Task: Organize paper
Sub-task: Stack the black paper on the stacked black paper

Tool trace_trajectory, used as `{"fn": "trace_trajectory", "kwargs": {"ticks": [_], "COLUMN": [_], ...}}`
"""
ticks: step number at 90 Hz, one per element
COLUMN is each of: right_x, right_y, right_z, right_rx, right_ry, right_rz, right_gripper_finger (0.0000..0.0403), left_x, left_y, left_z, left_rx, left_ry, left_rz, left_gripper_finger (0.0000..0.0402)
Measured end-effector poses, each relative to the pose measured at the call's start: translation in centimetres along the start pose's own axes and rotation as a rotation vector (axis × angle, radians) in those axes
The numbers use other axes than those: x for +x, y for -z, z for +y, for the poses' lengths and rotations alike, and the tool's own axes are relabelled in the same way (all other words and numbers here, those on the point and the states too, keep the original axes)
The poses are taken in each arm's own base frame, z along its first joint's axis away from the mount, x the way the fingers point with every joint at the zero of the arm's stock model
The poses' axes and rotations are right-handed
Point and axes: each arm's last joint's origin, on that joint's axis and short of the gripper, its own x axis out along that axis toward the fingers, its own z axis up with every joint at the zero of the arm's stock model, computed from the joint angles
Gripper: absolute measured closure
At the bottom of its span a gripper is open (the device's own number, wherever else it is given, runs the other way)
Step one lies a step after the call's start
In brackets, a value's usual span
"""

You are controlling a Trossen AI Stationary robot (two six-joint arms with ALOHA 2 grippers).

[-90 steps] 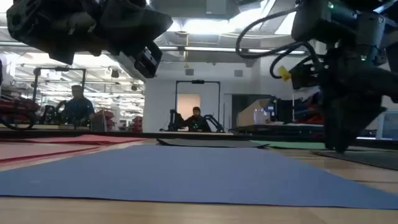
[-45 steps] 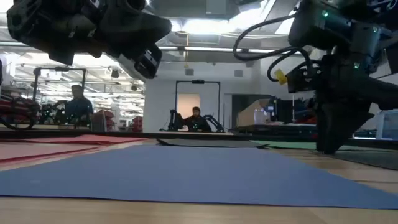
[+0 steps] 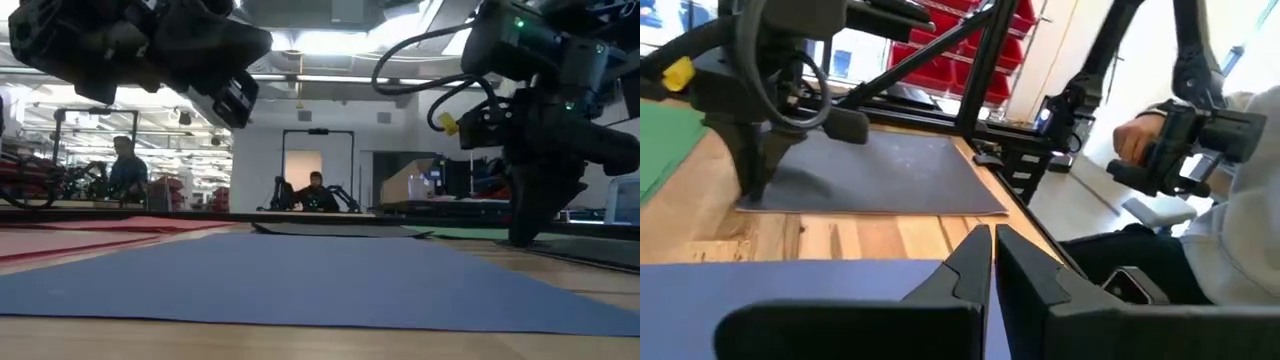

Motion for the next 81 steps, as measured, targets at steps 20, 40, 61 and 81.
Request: {"fn": "trace_trajectory", "kwargs": {"ticks": [20,40,61,81], "right_x": [-1.3,-3.6,-6.5,-8.3], "right_y": [-1.4,-3.7,-7.2,-10.2], "right_z": [0.5,1.3,1.4,-2.0], "right_rx": [0.014,0.010,-0.040,-0.055], "right_ry": [0.004,0.009,0.078,0.186], "right_rz": [0.010,-0.028,-0.193,-0.290], "right_gripper_finger": [0.0388,0.0387,0.0389,0.0401], "left_x": [0.0,0.0,0.2,0.2], "left_y": [0.0,0.0,-0.1,-0.1], "left_z": [-0.1,-0.2,-1.2,-1.6], "left_rx": [-0.009,-0.030,-0.009,0.006], "left_ry": [0.002,0.008,0.051,0.069], "left_rz": [-0.005,-0.005,-0.030,-0.039], "left_gripper_finger": [0.0402,0.0402,0.0402,0.0402]}}
